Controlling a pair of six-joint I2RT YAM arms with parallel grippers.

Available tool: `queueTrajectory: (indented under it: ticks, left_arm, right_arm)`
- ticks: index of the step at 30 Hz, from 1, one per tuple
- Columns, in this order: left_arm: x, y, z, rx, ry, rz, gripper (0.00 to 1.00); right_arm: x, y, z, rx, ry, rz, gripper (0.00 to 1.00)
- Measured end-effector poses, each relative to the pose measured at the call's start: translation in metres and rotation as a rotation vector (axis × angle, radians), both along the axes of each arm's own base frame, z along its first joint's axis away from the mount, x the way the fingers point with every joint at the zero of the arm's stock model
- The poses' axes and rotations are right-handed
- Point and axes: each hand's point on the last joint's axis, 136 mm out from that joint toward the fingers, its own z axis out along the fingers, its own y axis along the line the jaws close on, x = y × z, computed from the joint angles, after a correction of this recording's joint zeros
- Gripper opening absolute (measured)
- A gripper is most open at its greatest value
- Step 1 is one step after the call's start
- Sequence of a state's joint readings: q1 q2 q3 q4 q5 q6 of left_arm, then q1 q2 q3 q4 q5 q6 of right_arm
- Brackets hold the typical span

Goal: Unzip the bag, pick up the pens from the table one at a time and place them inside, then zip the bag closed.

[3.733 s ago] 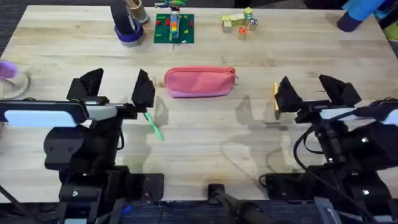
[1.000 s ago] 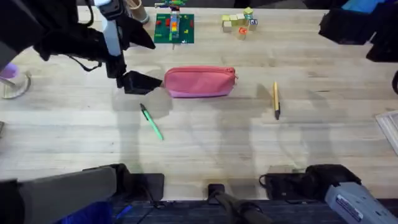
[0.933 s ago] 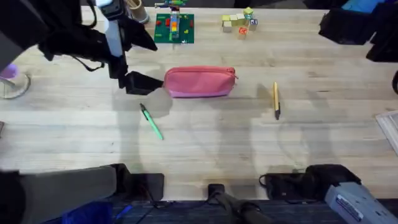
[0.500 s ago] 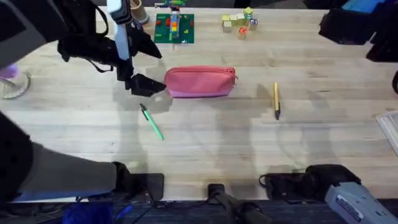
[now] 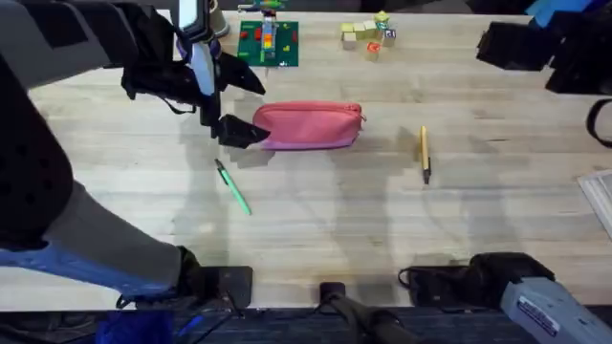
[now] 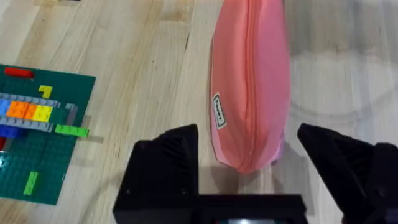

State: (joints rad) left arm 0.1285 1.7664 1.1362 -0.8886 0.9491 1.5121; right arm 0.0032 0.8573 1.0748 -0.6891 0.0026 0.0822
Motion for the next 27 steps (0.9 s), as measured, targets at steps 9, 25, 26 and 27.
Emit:
queueTrajectory:
  ticks: [9,25,26,27]
  left_arm:
    - [-0.003,-0.014,-0.002,0.015,-0.009,-0.044,0.963]
    - [-0.004,-0.014,-0.011,0.083,-0.013,-0.064,0.046]
    - [-0.004,-0.014,-0.011,0.083,-0.013,-0.064,0.046]
    - [-0.004,-0.014,-0.011,0.083,-0.013,-0.064,0.046]
  right_arm:
    - [0.003,0.0,-0.004,0.0,0.017,0.0,0.996]
    - [0.004,0.0,-0.006,0.0,0.022,0.0,0.996]
    - [0.004,0.0,-0.006,0.0,0.022,0.0,0.996]
    - [0.004,0.0,-0.006,0.0,0.022,0.0,0.996]
